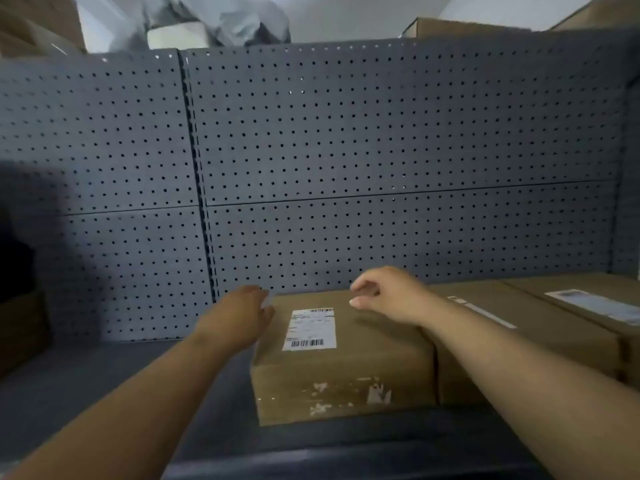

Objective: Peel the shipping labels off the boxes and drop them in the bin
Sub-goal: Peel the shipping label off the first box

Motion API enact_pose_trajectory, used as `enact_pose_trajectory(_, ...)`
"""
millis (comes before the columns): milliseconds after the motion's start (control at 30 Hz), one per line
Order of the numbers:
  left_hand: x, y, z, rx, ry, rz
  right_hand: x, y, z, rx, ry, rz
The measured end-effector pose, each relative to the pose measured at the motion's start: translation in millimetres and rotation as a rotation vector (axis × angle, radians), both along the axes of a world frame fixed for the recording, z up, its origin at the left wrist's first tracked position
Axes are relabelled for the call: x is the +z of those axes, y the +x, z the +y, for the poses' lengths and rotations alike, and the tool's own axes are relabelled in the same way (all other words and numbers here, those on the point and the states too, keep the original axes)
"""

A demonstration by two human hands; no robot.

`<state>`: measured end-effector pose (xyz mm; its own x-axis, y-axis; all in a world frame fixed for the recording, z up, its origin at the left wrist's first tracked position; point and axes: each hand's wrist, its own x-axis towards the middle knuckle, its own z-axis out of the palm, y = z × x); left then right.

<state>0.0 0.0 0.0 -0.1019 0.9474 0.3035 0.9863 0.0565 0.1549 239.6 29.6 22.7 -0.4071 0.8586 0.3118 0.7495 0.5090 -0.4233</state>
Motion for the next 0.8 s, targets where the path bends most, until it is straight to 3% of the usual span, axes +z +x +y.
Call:
enact_pose_trajectory(133, -12, -17, 18, -0.084, -0.066, -0.045, -8, -39, 29, -0.129, -0.081, -0.029)
enact_pose_trajectory(367, -32, -29, 37, -0.284, -0.1, 0.043, -25, -64, 72, -0.252, -0.162, -0.072)
enact_pose_trajectory(800, -41, -29, 42, -0.329, -0.045, 0.09, -31, -82, 82, -0.334, -0.15, -0.172)
